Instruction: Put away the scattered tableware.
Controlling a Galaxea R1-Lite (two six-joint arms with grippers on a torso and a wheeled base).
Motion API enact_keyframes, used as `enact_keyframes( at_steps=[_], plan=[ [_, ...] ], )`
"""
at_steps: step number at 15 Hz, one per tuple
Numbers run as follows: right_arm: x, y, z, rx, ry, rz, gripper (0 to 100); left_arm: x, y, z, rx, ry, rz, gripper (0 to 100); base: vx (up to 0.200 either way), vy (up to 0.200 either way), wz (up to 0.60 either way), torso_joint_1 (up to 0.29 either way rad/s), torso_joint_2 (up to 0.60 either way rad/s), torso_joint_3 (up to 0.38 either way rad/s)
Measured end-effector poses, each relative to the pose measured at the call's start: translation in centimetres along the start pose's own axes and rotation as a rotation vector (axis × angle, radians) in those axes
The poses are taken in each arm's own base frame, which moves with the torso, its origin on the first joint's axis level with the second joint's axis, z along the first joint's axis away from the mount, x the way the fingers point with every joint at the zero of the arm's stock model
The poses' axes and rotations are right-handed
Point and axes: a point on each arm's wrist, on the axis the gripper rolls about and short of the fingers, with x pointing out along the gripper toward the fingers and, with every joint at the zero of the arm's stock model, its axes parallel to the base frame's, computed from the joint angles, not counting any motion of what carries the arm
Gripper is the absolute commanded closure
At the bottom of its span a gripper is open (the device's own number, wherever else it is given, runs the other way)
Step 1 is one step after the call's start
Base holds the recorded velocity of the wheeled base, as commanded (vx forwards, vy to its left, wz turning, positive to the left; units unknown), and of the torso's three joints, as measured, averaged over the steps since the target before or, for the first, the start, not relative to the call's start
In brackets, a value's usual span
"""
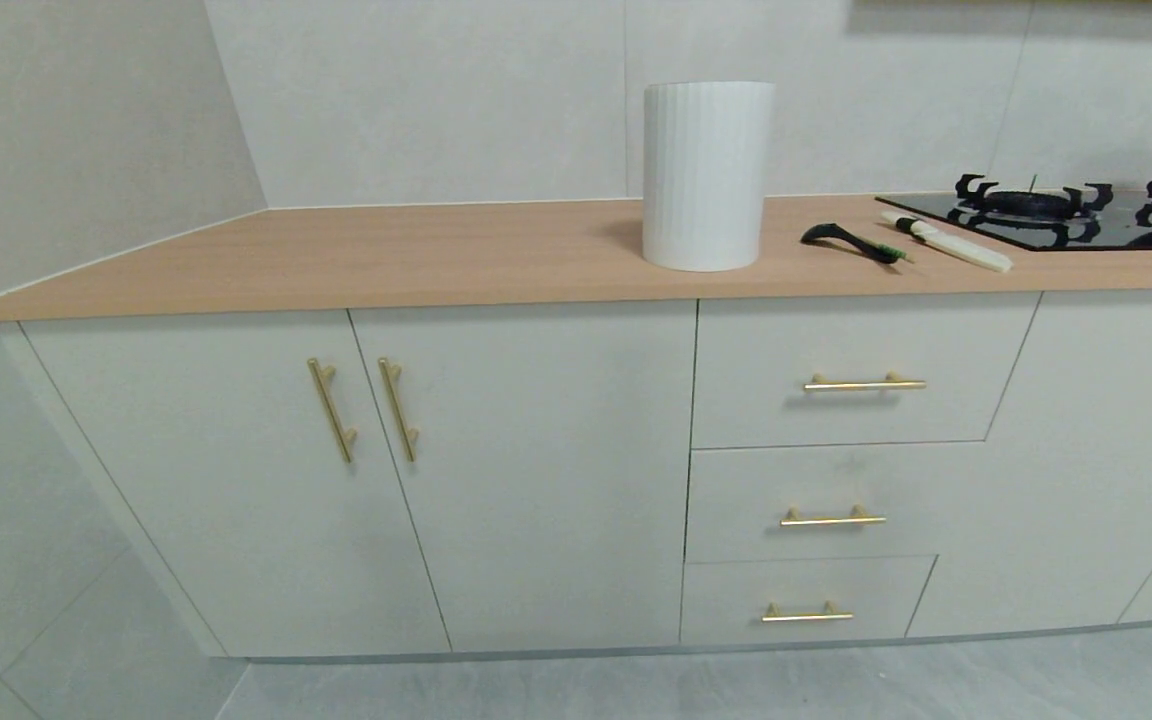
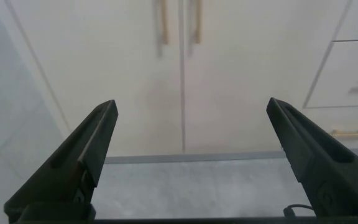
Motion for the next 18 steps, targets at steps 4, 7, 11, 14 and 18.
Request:
enact_keyframes(
  at_steps=[4, 7, 11, 14, 18],
  plan=[
    [0.00, 0.00, 0.00, 0.000, 0.000, 0.000, 0, 0.00, 0.00, 0.00, -0.001, 0.000, 0.000, 0, 0.000, -0.100, 0.00, 0.001, 0.00, -0.001],
    [0.00, 0.00, 0.00, 0.000, 0.000, 0.000, 0, 0.00, 0.00, 0.00, -0.002, 0.000, 0.000, 0, 0.000, 0.000, 0.20, 0.001, 0.00, 0.002],
    [0.00, 0.00, 0.00, 0.001, 0.000, 0.000, 0, 0.00, 0.00, 0.00, -0.002, 0.000, 0.000, 0, 0.000, 0.000, 0.00, 0.000, 0.00, 0.000],
    [0.00, 0.00, 0.00, 0.002, 0.000, 0.000, 0, 0.00, 0.00, 0.00, -0.002, 0.000, 0.000, 0, 0.000, 0.000, 0.00, 0.000, 0.00, 0.000],
    [0.00, 0.00, 0.00, 0.001, 0.000, 0.000, 0, 0.00, 0.00, 0.00, -0.002, 0.000, 0.000, 0, 0.000, 0.000, 0.00, 0.000, 0.00, 0.000]
  ],
)
